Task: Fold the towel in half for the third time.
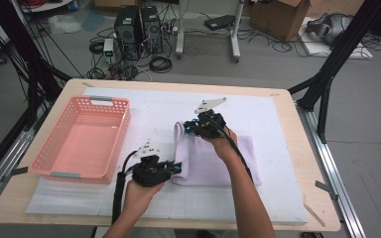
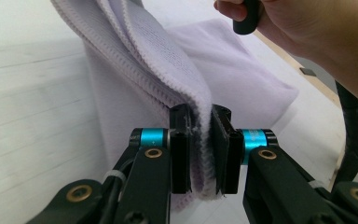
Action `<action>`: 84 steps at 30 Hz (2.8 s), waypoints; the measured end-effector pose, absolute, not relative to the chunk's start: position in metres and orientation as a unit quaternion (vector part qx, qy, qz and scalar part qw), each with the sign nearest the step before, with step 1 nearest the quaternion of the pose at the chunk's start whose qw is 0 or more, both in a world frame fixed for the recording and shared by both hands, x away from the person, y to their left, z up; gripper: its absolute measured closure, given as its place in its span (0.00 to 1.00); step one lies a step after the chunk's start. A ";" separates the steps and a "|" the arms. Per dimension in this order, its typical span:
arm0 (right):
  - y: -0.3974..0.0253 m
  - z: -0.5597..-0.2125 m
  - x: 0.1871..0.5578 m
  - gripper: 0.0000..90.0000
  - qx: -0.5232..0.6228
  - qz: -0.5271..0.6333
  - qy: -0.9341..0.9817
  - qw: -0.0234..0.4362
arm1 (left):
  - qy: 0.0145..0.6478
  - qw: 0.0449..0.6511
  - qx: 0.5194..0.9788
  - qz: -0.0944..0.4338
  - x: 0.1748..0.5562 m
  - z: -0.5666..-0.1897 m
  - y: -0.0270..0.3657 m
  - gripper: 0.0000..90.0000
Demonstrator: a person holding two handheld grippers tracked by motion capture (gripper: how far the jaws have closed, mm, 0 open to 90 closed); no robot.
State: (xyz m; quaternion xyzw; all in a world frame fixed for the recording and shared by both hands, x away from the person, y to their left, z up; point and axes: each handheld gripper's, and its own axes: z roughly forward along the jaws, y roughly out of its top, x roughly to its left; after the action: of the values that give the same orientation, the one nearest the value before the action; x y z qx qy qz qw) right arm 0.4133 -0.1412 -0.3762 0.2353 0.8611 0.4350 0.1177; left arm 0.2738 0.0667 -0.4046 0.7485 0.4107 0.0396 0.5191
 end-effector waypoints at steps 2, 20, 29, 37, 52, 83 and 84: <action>-0.152 -0.376 0.412 0.93 0.241 0.435 0.859 0.122 | 0.403 0.515 0.756 0.036 0.277 -0.405 0.054 0.87; -0.227 -0.388 0.408 0.93 0.299 0.432 0.840 0.133 | 0.376 0.504 0.778 0.000 0.295 -0.404 -0.022 0.87; -0.256 -0.395 0.403 0.93 0.321 0.422 0.835 0.148 | 0.376 0.508 0.775 -0.002 0.298 -0.411 -0.047 0.79; -0.277 -0.401 0.402 0.93 0.333 0.420 0.831 0.152 | 0.347 0.523 0.778 0.036 0.292 -0.404 -0.037 0.46; -0.299 -0.402 0.398 0.92 0.371 0.381 0.826 0.186 | 0.375 0.527 0.757 0.094 0.287 -0.416 0.042 0.44; -0.330 -0.420 0.303 0.96 0.442 0.336 0.803 0.215 | 0.381 0.522 0.754 0.121 0.274 -0.434 0.105 0.43; -0.335 -0.420 0.301 0.92 0.447 0.341 0.799 0.214 | 0.381 0.522 0.753 0.121 0.274 -0.434 0.105 0.43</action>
State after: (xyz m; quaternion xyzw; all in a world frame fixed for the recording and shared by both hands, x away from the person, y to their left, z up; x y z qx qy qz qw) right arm 0.3015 -0.3346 -0.4203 0.4468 0.7988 0.3414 0.2139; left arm 0.2742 0.1054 -0.4337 0.7532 0.3813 0.1210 0.5222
